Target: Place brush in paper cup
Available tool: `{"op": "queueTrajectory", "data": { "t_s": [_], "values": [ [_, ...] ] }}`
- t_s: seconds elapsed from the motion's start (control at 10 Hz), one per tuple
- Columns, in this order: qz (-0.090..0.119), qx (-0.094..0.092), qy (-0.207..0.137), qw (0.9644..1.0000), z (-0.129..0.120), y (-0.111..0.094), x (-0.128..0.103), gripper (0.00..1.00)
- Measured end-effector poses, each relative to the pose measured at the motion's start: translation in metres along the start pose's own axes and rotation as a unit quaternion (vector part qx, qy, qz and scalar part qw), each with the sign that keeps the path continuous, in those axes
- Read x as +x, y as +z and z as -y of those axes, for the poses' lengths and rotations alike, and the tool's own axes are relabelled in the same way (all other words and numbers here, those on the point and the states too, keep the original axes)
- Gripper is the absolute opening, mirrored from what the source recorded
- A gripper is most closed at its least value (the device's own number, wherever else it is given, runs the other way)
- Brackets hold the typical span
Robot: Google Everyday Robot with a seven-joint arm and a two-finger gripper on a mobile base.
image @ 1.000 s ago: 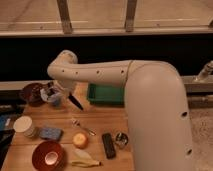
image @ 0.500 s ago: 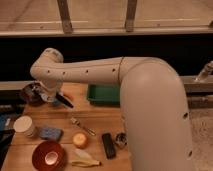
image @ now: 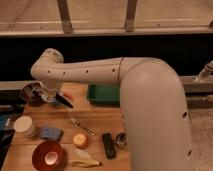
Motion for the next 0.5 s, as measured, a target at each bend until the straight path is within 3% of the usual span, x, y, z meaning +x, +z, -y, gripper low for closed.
{"op": "queueTrajectory", "data": {
  "t_s": [0.3,0.5],
  "values": [
    [0.014,-0.021,-0.043,0.9988,-0.046,0.004,-0.018,0.0],
    [0.023,-0.036,-0.076,0.9962,-0.081,0.009,-0.032,0.0]
  ]
}}
